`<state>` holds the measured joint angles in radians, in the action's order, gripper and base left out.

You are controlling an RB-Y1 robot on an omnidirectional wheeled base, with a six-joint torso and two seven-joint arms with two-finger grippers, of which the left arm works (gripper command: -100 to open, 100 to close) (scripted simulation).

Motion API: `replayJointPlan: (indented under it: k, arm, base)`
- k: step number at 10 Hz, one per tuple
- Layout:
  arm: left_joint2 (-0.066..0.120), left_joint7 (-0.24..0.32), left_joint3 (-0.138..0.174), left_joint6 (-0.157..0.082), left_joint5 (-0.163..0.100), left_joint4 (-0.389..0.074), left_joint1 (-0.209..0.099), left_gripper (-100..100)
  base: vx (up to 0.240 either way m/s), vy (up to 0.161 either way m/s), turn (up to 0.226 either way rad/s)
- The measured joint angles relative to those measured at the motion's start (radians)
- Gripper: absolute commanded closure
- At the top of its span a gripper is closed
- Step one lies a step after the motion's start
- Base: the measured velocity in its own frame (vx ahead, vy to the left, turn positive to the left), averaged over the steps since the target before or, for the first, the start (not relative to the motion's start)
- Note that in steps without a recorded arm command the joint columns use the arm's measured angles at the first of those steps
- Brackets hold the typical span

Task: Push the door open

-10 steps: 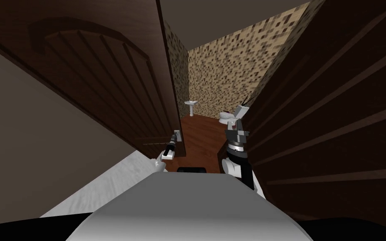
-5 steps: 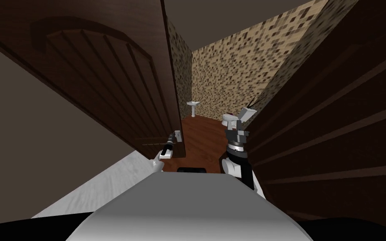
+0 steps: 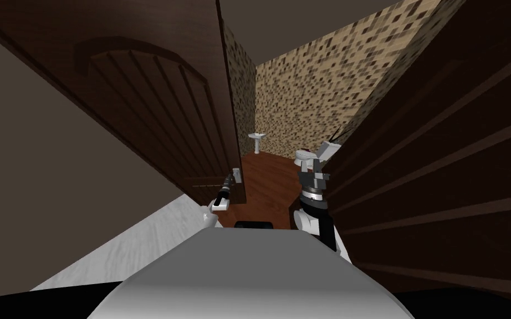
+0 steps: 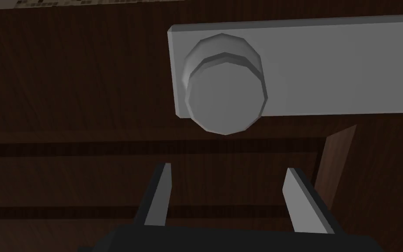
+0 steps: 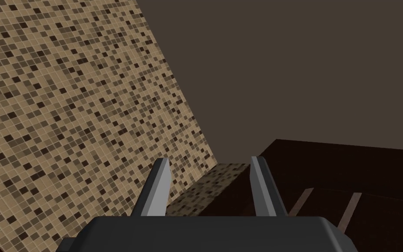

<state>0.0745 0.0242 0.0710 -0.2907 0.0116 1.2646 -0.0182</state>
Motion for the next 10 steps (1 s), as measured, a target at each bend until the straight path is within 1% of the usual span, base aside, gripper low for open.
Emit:
replayJointPlan:
  k: [2,3,4,5,6,10]
  arm:
    - [-0.021,-0.002,-0.011,0.006,0.001,0.004,-0.001,-100]
    - [-0.037,-0.002,-0.020,0.013,0.002,0.020,0.007,-100]
    - [-0.054,-0.003,-0.025,0.010,0.002,0.014,0.008,-100]
    - [-0.056,-0.003,-0.026,0.008,0.002,0.013,0.009,-100]
    - [-0.044,-0.002,-0.025,0.005,0.001,0.011,0.009,-100]
    - [-0.031,-0.005,-0.015,-0.009,0.001,-0.006,0.000,-100]
  base:
    - [-0.266,-0.033,0.046]
    - [-0.235,-0.044,0.039]
    - [-0.101,-0.021,0.006]
    - [0.094,0.005,-0.028]
    - [0.190,0.003,-0.017]
    - [0.217,0.000,-0.017]
